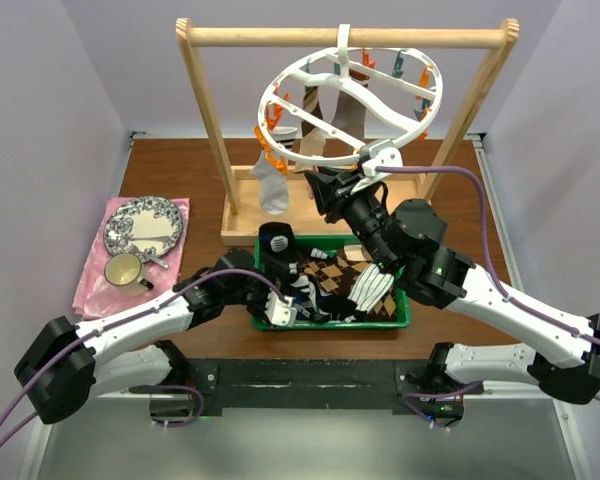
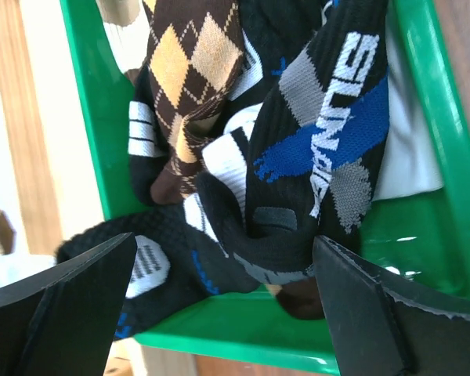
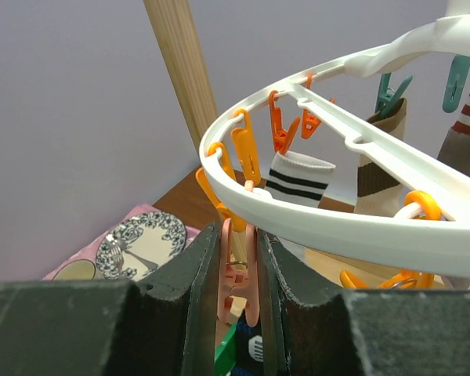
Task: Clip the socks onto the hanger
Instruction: Pick up the sock from the bin.
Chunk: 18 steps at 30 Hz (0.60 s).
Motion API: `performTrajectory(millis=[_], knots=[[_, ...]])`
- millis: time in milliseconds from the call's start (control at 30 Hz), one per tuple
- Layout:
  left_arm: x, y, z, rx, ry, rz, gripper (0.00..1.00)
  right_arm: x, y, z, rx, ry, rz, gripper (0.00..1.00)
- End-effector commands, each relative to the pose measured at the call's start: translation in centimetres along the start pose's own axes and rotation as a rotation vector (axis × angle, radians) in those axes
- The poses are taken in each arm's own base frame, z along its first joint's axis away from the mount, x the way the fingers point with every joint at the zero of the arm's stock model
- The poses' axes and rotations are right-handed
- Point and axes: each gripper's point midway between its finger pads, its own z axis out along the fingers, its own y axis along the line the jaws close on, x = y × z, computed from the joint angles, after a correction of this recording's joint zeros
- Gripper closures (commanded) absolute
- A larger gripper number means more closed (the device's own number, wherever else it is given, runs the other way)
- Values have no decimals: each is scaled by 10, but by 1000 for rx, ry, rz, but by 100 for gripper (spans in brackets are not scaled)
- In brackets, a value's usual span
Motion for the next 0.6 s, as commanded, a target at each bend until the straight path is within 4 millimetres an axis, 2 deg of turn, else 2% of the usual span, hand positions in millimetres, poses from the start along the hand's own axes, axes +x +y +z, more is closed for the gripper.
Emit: performTrajectory(millis=[0, 100, 133, 233, 300, 367, 500, 567], knots=[[-4, 18, 3, -36, -11, 135, 3, -6, 6, -6, -35, 4, 30, 100], [-11, 17, 6, -22, -45, 148, 21, -8, 1, -9, -21, -3, 33, 100], [-13, 18, 6, -20, -53, 145, 34, -8, 1, -10, -21, -3, 33, 100], [-18, 15, 8, -4, -77, 127, 58, -10, 0, -10, -18, -6, 39, 100], [-19, 16, 8, -6, -78, 111, 70, -9, -1, -10, -18, -2, 35, 100], [-19, 16, 7, -5, -72, 87, 76, -8, -1, -11, -21, -1, 35, 100], [-27, 35, -1, -55, -74, 60, 97, -8, -1, -11, -20, 1, 39, 100], [-34, 49, -5, -97, -84, 12, 100, -7, -1, -11, -18, 3, 36, 100]])
